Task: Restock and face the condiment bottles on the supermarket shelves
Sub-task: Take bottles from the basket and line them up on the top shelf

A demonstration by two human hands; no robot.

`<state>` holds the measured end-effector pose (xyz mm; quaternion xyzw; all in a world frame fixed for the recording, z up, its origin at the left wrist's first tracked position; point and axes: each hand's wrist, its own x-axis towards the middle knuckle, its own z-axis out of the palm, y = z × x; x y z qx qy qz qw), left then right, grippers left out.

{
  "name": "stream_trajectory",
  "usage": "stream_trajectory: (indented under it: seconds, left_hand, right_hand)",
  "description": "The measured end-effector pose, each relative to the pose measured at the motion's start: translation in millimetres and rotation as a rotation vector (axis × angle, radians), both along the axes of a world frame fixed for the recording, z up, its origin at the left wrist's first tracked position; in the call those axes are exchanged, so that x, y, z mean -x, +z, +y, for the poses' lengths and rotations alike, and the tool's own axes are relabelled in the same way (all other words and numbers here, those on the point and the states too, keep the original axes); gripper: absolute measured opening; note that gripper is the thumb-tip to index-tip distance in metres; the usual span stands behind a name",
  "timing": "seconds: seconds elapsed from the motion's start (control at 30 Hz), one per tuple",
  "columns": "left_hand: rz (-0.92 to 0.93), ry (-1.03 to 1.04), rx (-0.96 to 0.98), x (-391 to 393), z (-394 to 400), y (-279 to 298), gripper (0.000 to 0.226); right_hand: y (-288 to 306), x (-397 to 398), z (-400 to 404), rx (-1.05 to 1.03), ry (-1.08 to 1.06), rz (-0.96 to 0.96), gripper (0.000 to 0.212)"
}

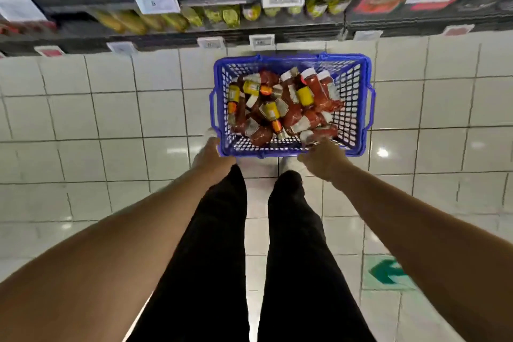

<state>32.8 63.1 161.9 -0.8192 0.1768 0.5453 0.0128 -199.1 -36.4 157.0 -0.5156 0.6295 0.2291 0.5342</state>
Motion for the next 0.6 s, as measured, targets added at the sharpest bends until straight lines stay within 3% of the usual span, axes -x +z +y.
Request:
stream_trajectory:
  seconds: [0.1,0.23,0.43,0.57,0.6]
  left_hand:
    - [-0.042,0.090,0.072,16.5,-7.5,-58.2,0.059]
    - [-0.038,0.350,0.128,35.6,-26.3,-128.2,0.055]
    - [-0.206,0.784,0.034,42.1,-54.8,-212.0,0.046]
    - [-0.245,1.005,0.038,47.0,-81.4,-233.7,0.035]
    - [-0.268,0.892,0.033,47.5,-83.3,-241.1,0.031]
  right_hand:
    - [-51.3,12.8,-41.2,0.049,0.104,-0.024,0.044]
    - [-111.0,14.3,-73.5,0.146,0.043,-0.014,0.034]
    - [-197.2,-14.2,-94.6,0.268,0.135,0.071,0.082]
    - [-233.3,-33.6,-100.4,0.370,0.161,0.088,0.086]
    - [-239.0,-37.3,-102.2,0.389,0.172,0.098,0.084]
